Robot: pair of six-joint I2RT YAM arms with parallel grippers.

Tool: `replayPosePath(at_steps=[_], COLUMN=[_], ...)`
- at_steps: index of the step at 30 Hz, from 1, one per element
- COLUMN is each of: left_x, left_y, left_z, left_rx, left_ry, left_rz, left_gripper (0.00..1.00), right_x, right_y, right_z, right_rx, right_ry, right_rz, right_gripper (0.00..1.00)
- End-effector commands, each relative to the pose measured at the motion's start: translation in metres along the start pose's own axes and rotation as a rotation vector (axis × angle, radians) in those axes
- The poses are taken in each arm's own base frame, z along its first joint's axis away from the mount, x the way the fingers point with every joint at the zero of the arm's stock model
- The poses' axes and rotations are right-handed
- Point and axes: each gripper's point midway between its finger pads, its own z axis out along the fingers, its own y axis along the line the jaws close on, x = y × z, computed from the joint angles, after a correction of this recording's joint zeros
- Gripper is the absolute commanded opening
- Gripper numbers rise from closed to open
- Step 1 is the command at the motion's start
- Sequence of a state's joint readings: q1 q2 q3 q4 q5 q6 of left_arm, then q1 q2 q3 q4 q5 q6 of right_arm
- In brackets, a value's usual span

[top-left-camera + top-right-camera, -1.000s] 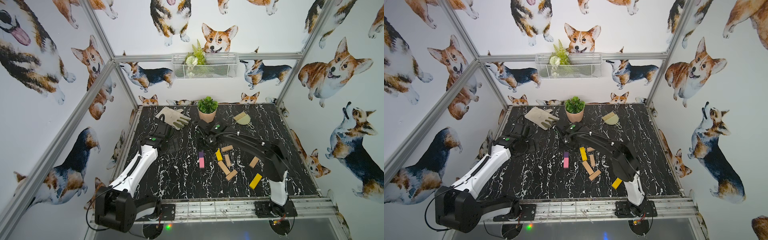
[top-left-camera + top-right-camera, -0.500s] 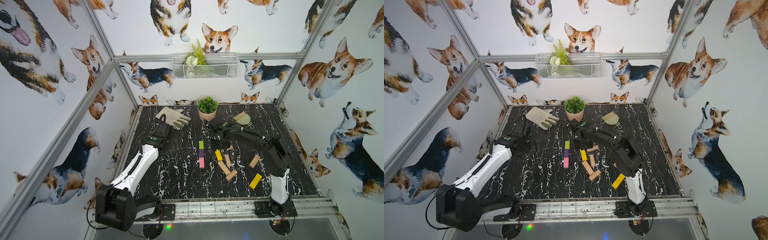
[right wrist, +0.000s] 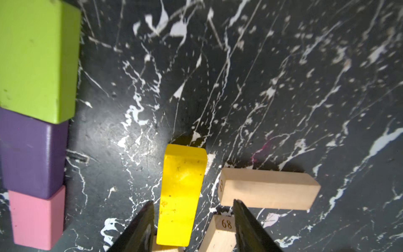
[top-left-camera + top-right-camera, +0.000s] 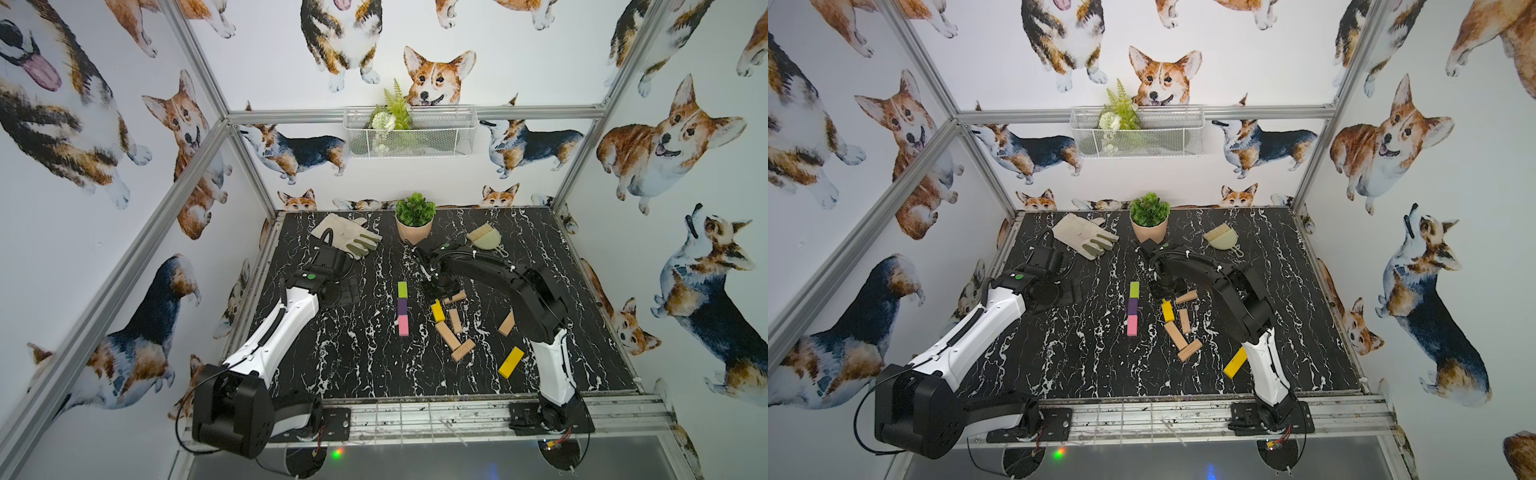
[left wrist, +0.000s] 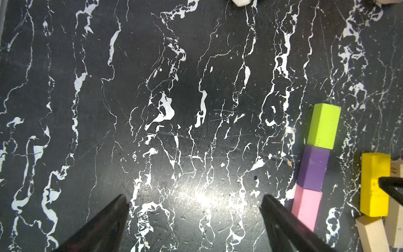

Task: Assemble the letter k with building blocks
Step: Pick up the building block from the center of the board.

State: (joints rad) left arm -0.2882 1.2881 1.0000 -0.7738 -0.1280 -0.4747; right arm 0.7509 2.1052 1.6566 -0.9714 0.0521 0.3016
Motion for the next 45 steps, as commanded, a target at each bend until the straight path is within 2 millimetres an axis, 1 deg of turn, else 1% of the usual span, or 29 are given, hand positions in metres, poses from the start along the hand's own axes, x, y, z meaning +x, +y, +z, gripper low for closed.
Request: replayPosePath(at_steps=[1, 7, 11, 15, 21, 26, 30, 31, 32, 34, 35, 37, 40, 41, 42, 43, 45], left_x=[-0.001, -0.002, -0.004, -0.004, -0.003, -0.002, -0.003, -0.003, -0.003, -0.003, -0.003, -0.003, -0.003, -0.003, -0.003, -0.003, -0.003], left_y=[-0.002, -0.003, -0.003, -0.002, -0.007, -0.009, -0.009, -0.010, -0.010, -0.011, -0.011, -0.011, -0.012, -0.012, -0.011, -0.011, -0.010], left_z=[0.001, 0.002, 0.000, -0.002, 0.000, -0.005, -0.008, -0.009, -0.009, -0.009, -0.009, -0.009, -0.010, -0.010, -0.010, -0.010, -0.011], left_rx=[0.012, 0.017, 0.013, 0.008, 0.029, 0.031, 0.031, 0.032, 0.034, 0.034, 0.036, 0.035, 0.036, 0.035, 0.033, 0.032, 0.030], left_ry=[-0.005, -0.006, -0.022, -0.033, -0.019, -0.036, -0.047, -0.048, -0.048, -0.047, -0.048, -0.049, -0.052, -0.053, -0.053, -0.056, -0.059], left_rz=[0.007, 0.009, 0.014, 0.015, 0.019, 0.032, 0.036, 0.036, 0.036, 0.037, 0.037, 0.039, 0.038, 0.038, 0.038, 0.039, 0.038], left_gripper=[0.96, 0.96, 0.96, 0.96, 0.96, 0.96, 0.96, 0.96, 0.96, 0.96, 0.96, 0.96, 0.96, 0.96, 0.96, 0.96, 0.96], right_x=[0.004, 0.004, -0.001, -0.001, 0.001, 0.005, 0.007, 0.008, 0.009, 0.008, 0.006, 0.002, -0.009, -0.012, -0.015, -0.018, -0.023], right_y=[0.006, 0.010, 0.011, 0.011, 0.012, 0.009, 0.004, 0.003, 0.002, 0.002, 0.002, 0.004, 0.007, 0.008, 0.007, 0.008, 0.011], right_z=[0.007, 0.012, 0.019, 0.027, 0.027, 0.026, 0.021, 0.020, 0.019, 0.017, 0.015, 0.008, -0.005, -0.009, -0.013, -0.018, -0.026], right_rx=[-0.040, -0.054, -0.046, -0.029, -0.020, 0.007, 0.031, 0.033, 0.036, 0.038, 0.036, 0.027, 0.007, 0.001, -0.001, -0.011, -0.033], right_ry=[0.020, 0.020, 0.033, 0.066, 0.063, 0.066, 0.059, 0.058, 0.056, 0.049, 0.043, 0.028, -0.005, -0.013, -0.017, -0.021, -0.033], right_rz=[0.015, 0.056, 0.072, 0.109, 0.138, 0.143, 0.158, 0.164, 0.170, 0.183, 0.193, 0.219, 0.290, 0.320, 0.354, 0.394, 0.474], right_gripper=[0.59, 0.58, 0.58, 0.58, 0.56, 0.54, 0.48, 0.44, 0.40, 0.28, 0.22, 0.12, 0.08, 0.06, 0.02, 0.00, 0.00])
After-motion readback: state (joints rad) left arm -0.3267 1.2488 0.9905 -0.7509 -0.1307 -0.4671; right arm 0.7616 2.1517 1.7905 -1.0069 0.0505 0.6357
